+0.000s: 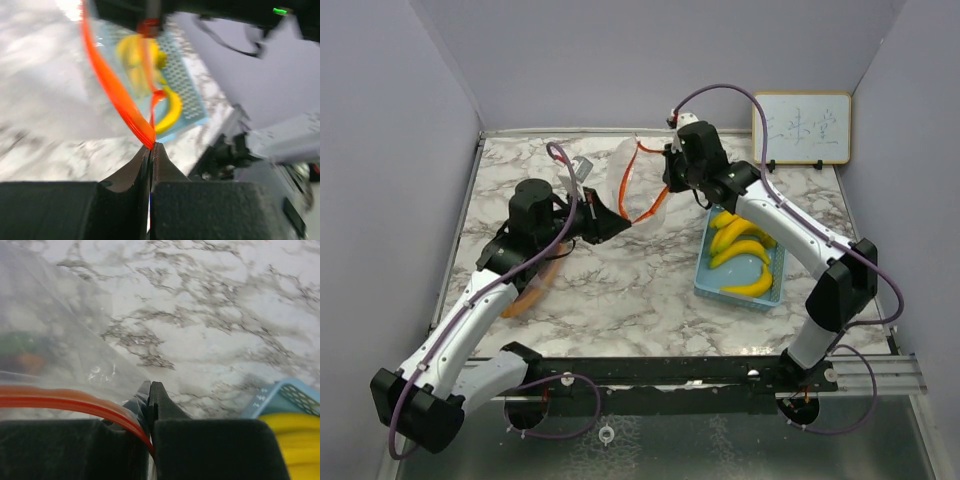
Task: Place the food in the zip-top bag and seal the zipper
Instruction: Open the zipper of the food storage bag.
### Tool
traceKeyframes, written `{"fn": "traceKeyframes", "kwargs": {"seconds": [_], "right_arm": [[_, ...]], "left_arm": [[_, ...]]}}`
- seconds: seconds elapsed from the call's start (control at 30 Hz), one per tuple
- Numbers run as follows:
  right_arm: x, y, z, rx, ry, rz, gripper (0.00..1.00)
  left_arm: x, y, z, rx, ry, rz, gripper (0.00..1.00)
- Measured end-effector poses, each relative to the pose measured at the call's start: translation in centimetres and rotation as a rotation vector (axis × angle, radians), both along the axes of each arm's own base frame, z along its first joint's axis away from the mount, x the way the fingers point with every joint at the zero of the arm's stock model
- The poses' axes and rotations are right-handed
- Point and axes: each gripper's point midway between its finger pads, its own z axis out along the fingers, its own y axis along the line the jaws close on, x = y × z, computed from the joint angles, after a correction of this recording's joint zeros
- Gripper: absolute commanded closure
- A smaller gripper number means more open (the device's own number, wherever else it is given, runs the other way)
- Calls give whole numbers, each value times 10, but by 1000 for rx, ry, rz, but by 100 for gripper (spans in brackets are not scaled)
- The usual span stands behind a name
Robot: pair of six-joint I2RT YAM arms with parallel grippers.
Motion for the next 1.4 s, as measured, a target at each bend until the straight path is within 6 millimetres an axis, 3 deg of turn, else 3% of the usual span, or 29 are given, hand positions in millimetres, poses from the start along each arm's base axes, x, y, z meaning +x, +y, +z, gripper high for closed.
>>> {"fn": "traceKeyframes", "kwargs": {"seconds": [0.13,0.27,0.4,0.5,0.67,0.87,1.0,1.13,1.4], "right_arm": [[-10,-34,-8,-57,-2,-104,98],[-22,-36,0,-14,-14,-49,98],[-35,-19,16,63,-30,80,98],[-45,-6,24,87,-47,162,98],[-49,-1,26,88,-54,208,98],[-52,-1,19,77,-45,229,98],[-54,0,19,74,-51,245,98],[-56,2,22,76,-58,269,98],[-64,7,28,89,-69,317,98]], "left_arm": [[19,32,-30,166,71,224,100],[41,50,-45,276,119,363,99],[61,48,-54,294,151,412,59],[71,41,-55,266,155,413,37],[82,22,-18,125,52,362,2],[77,7,34,-25,-107,282,1],[73,0,47,-68,-153,234,1],[73,-9,42,-87,-139,183,8],[79,-20,4,-42,-43,135,25]]}}
